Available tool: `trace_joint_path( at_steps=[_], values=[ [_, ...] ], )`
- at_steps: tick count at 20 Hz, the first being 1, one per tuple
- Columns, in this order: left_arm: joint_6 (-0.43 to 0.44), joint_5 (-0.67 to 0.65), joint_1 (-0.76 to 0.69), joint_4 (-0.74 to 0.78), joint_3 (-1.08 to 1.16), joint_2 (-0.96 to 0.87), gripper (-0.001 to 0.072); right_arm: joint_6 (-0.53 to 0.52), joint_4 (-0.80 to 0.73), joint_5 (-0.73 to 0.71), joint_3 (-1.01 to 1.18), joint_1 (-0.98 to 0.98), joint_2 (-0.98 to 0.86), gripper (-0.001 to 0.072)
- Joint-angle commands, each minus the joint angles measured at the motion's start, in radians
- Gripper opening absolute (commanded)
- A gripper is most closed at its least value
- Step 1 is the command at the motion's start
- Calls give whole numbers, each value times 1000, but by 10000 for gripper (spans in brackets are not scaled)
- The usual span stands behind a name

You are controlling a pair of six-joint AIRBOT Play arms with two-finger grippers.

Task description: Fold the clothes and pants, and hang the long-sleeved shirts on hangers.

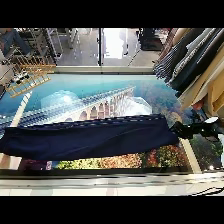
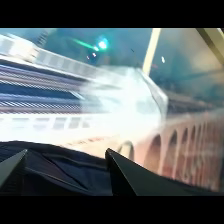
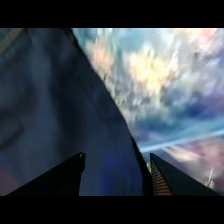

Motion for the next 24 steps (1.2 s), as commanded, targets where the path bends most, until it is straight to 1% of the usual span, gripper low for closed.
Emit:
trace_joint_path(
  at_steps=[1,3,4,5,6,7,8,9,10,11,14,16,18,19,20,22,23,24],
  values=[
    [43,-131,-72,-5,0,16,522,-54,43,120,1,-4,-62,460],
    [118,-198,-138,-4,0,16,473,-92,104,150,1,18,-90,441],
    [146,-220,-181,-4,0,16,472,-106,130,144,2,36,-99,387],
    [163,-233,-230,-4,0,16,469,-105,142,105,1,58,-101,236],
    [175,-243,-280,-4,0,16,405,-102,146,56,3,73,-98,28],
    [186,-256,-332,-4,0,16,297,-81,143,28,13,82,-90,9],
    [189,-270,-393,-4,0,15,199,-62,141,23,23,82,-77,9],
    [189,-280,-459,-5,-6,16,121,-34,108,23,34,79,-53,8],
    [189,-294,-524,-4,-15,14,56,8,39,23,41,75,-16,7],
    [188,-305,-600,-4,-32,15,14,58,-66,24,45,73,33,7],
    [178,-275,-835,26,-108,8,13,188,-438,29,45,73,195,6],
    [118,-210,-986,87,-153,-20,13,279,-646,21,45,73,286,6],
    [27,-154,-1110,183,-159,-79,13,329,-757,18,45,73,351,6],
    [-20,-140,-1157,225,-159,-113,13,327,-764,18,45,80,381,6],
    [-46,-138,-1188,248,-159,-140,13,304,-760,16,45,99,411,6],
    [-57,-138,-1221,250,-159,-171,13,170,-705,16,45,180,469,6],
    [-60,-139,-1225,250,-158,-169,13,130,-662,24,45,248,495,6],
    [-80,-139,-1221,251,-157,-161,12,132,-607,43,45,327,514,6]
  ],
)
